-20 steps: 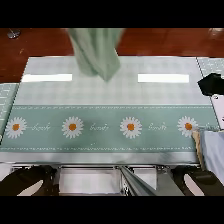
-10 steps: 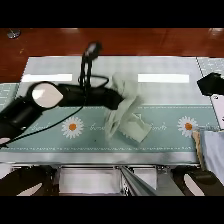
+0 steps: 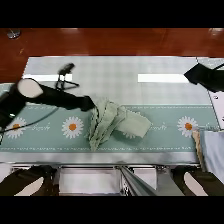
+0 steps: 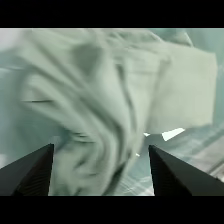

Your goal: Fold the shirts.

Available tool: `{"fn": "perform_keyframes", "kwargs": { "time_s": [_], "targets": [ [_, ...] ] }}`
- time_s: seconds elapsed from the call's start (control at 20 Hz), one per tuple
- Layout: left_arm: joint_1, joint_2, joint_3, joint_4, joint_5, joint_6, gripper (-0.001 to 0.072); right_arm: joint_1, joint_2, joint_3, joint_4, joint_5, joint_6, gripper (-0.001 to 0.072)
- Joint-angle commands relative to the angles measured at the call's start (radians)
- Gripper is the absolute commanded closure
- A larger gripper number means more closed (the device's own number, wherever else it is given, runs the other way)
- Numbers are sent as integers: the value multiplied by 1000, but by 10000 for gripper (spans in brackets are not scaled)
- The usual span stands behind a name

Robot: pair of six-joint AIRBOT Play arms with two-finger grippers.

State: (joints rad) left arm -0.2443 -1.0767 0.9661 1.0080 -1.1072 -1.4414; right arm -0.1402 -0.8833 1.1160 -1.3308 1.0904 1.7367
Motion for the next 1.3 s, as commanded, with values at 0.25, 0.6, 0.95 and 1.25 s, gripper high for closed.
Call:
{"fn": "perform_keyframes", "kwargs": {
  "time_s": [0.25,0.6,0.95,1.25],
  "targets": [
    [248,274,-453,-164,-239,34,8,-430,149,-525,240,32,-164,88],
    [-62,155,-680,-412,79,174,8,-238,188,-709,406,-19,-240,89],
    [-225,-7,-586,-575,209,333,676,-100,188,-709,360,-28,-172,88],
    [-93,-5,-446,-575,110,387,677,205,121,-709,330,-43,-17,89]
  ]
}}
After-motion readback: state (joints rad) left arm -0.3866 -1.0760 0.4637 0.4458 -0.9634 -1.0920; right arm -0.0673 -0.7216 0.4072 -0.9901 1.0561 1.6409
